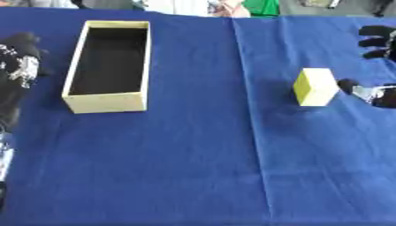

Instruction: Pick up objects on the table and place them in the box.

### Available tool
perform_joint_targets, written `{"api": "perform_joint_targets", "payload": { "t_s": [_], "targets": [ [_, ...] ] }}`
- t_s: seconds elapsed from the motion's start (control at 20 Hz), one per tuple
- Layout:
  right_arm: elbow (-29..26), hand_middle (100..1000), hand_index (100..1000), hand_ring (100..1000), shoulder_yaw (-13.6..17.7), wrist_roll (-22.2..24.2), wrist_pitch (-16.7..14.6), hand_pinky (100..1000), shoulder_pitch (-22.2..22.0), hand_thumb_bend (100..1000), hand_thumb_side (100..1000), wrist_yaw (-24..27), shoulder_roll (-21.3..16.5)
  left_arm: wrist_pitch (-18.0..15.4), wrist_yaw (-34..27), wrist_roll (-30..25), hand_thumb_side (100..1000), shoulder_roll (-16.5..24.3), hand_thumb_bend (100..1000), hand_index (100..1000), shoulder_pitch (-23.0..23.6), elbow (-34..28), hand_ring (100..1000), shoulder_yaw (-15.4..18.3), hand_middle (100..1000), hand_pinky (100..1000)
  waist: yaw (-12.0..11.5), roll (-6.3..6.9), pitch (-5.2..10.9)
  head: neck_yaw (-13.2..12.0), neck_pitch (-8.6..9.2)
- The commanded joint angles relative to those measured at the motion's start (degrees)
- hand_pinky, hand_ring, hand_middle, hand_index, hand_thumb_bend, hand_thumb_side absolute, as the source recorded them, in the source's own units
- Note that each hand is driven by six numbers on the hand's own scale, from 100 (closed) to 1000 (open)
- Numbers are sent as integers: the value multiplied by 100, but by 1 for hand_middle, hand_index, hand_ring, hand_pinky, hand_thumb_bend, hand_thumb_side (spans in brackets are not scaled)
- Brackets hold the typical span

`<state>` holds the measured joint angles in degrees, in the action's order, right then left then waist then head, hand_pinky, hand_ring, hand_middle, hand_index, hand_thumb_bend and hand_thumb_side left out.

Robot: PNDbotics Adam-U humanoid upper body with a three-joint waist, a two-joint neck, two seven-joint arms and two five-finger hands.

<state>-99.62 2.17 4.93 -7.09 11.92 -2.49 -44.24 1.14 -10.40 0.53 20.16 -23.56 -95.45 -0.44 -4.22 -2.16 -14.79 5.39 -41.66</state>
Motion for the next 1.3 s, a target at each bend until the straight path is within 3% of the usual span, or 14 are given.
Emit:
{"api": "perform_joint_targets", "payload": {
  "t_s": [0.05,0.25,0.7,0.8,0.9,0.95,1.05,1.2,1.3],
  "targets": [
    [-58,878,925,863,-3,89,-9,779,74,477,139,-54,-363,-97,127,-174,320,135,100,828,-42,-105,798,25,783,629,8,10,100,29,5],
    [34,874,923,862,-73,188,-13,778,156,475,136,-62,-505,-127,205,-249,267,144,100,836,-42,-91,800,27,785,632,-5,8,103,56,-6],
    [458,874,927,870,-307,531,-39,783,505,474,128,-261,-822,-153,284,-380,299,155,100,838,-36,-83,799,14,786,632,-35,-22,110,110,-20],
    [588,874,929,875,-393,649,-57,786,609,475,127,-317,-893,-159,289,-419,332,159,129,838,-35,-78,799,1,786,632,-44,-31,110,118,-29],
    [698,875,930,878,-479,768,-88,788,714,475,126,-383,-953,-169,329,-462,383,168,234,835,-42,-79,798,-1,784,630,-55,-40,110,131,-32],
    [745,876,931,880,-514,817,-105,789,760,474,126,-415,-975,-177,369,-484,385,174,343,836,-46,-82,795,0,780,627,-62,-45,110,139,-36],
    [825,877,932,882,-573,896,-139,790,845,475,126,-480,-1007,-191,487,-560,350,182,427,843,-46,-86,793,-5,777,625,-77,-51,109,156,-47],
    [914,879,933,885,-635,981,-187,792,936,475,125,-558,-1030,-206,596,-679,304,178,439,848,-41,-83,793,-7,776,625,-94,-61,105,180,-63],
    [965,880,934,887,-675,1036,-217,794,988,475,124,-617,-1042,-222,627,-735,264,179,402,856,-44,-84,795,-9,778,627,-103,-71,101,194,-73]
  ]
}}
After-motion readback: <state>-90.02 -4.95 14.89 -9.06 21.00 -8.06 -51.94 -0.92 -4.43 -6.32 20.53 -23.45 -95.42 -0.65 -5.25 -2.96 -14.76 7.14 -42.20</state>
